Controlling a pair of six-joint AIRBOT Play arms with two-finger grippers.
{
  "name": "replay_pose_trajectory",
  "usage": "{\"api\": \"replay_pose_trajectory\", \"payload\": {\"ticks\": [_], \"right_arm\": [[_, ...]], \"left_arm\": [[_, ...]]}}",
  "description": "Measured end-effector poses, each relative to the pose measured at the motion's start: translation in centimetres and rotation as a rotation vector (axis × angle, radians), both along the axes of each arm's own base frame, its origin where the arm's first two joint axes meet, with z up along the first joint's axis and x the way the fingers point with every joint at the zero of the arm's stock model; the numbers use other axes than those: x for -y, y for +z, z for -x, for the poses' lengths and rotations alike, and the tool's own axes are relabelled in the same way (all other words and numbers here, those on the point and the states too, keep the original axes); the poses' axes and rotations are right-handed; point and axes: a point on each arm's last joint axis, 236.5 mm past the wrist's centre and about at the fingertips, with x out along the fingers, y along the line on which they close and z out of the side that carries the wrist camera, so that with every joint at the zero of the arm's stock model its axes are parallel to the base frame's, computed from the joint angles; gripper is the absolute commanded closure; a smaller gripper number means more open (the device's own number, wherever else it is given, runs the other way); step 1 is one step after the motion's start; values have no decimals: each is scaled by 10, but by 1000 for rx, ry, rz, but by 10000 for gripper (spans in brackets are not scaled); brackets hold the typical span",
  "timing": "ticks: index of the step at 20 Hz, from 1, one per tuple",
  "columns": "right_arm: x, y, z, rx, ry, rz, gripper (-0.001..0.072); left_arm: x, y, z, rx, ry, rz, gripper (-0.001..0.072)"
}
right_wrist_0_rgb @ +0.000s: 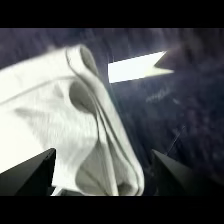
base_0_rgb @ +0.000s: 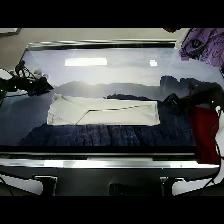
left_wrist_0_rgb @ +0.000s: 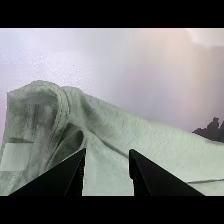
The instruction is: Fold the clothes and pants, and hang the long-sleeved shirts on hangers.
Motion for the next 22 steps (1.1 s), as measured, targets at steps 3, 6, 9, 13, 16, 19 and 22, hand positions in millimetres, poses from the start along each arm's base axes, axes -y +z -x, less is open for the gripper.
{"api": "replay_pose_trajectory", "payload": {"ticks": [3, 6, 9, 13, 16, 19, 22], "right_arm": [[-4, -15, 12, -33, 21, -85, 36], [-14, -31, 16, -50, 23, -158, 37], [-38, -37, 12, -42, 40, -218, 86], [-71, -51, 8, -26, 114, -182, 682], [-86, -36, 2, 18, 139, -160, 683], [-80, 0, -6, 49, 116, -84, 683], [-65, 46, -9, 72, 80, 6, 683]], "left_arm": [[-4, 7, 6, -6, -12, -23, 378], [-4, 9, 9, -14, -20, -30, 378], [-3, 10, 11, -18, -25, -35, 379], [6, 10, 11, -19, -46, -37, 388], [26, 8, 11, -23, -85, -36, 683], [65, -1, 10, -30, -155, -30, 683], [126, -16, 9, -44, -212, 17, 684]]}}
